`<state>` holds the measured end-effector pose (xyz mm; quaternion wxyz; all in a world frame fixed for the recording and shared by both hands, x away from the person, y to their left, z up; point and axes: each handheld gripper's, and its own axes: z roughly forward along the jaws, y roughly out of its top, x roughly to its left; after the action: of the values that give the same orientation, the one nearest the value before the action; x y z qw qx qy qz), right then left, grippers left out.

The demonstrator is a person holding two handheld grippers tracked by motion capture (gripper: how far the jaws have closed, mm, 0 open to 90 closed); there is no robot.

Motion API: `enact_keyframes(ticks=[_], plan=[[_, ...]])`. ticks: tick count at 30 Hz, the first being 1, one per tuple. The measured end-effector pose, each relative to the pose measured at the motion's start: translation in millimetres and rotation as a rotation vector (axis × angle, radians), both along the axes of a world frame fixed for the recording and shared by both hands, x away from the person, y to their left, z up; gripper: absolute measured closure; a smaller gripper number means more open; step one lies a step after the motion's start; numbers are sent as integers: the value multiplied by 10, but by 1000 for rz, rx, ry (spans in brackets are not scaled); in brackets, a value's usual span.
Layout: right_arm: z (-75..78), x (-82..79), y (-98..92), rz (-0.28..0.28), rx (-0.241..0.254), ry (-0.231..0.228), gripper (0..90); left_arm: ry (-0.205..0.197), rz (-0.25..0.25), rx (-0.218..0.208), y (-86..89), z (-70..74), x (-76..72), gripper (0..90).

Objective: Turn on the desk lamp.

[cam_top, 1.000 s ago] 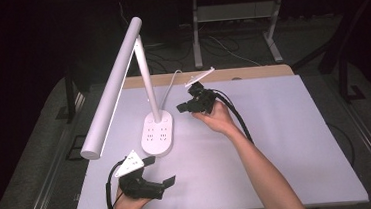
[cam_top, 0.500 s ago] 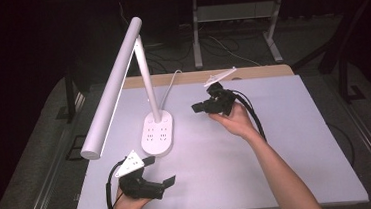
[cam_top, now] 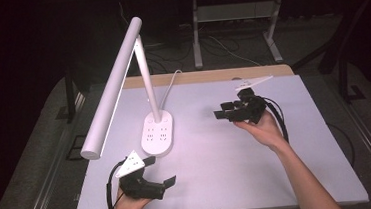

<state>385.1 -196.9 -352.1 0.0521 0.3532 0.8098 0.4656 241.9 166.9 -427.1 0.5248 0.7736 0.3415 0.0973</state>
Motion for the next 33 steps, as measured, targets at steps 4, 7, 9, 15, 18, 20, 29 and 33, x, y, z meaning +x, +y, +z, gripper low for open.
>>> enact_keyframes(ticks=[4,7,9,15,18,20,29,33], plan=[[-35,-129,-182,-43,-6,7,276,2,0,1,-7,-3,-1,0],[-53,-185,-252,-50,-11,16,161,3,-1,1,-11,-4,-2,0],[-70,-261,-343,-65,-3,21,110,6,1,0,-13,-5,-3,0],[-108,-484,-558,-79,-4,7,5,3,5,-2,-4,-5,-3,0],[-157,-656,-696,-103,11,13,5,2,6,-2,-2,-5,-1,0],[-180,-700,-725,-108,19,15,5,5,7,-1,-2,-5,-3,0],[-400,-1043,-930,-145,38,38,5,6,8,4,1,-7,-7,0],[-470,-1163,-974,-171,29,44,5,6,12,4,6,-7,-9,0]])
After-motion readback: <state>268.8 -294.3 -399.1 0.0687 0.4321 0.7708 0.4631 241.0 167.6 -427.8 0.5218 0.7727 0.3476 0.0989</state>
